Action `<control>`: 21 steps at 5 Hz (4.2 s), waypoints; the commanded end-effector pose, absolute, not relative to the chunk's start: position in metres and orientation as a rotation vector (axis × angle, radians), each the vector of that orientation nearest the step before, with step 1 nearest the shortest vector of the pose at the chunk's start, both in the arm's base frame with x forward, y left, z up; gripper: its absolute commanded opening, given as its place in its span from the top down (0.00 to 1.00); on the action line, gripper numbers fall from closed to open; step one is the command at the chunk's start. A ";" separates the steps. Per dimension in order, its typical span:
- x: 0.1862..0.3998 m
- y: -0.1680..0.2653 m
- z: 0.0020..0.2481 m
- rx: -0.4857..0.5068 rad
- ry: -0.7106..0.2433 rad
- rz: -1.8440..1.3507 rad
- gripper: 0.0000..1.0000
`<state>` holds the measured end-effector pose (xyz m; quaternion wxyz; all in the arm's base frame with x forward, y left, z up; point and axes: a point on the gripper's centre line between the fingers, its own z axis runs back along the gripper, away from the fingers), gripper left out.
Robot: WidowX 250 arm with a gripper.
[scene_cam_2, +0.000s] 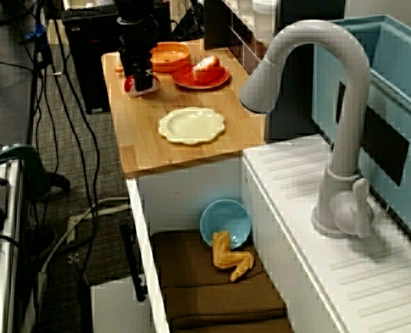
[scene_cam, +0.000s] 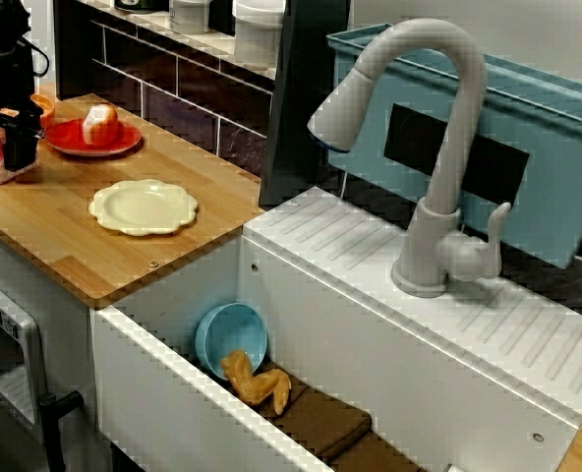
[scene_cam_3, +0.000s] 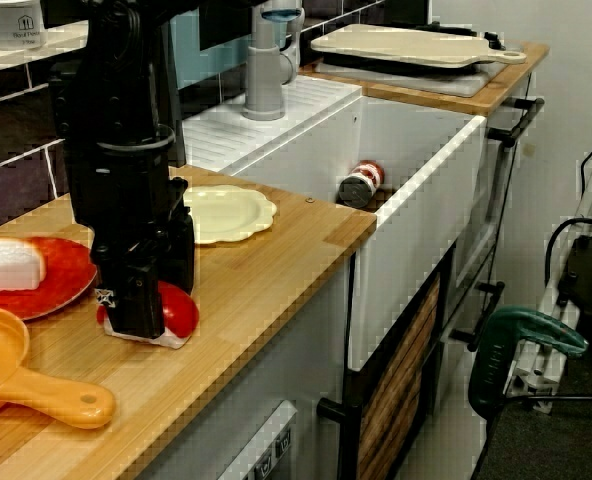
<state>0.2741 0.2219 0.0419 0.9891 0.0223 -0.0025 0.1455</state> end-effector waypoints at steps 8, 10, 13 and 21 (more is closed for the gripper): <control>0.330 0.168 0.200 -0.084 -0.161 0.192 1.00; 0.335 0.151 0.227 -0.069 -0.181 0.161 1.00; 0.346 0.117 0.246 -0.052 -0.180 0.073 1.00; 0.328 0.064 0.168 0.002 -0.141 0.006 1.00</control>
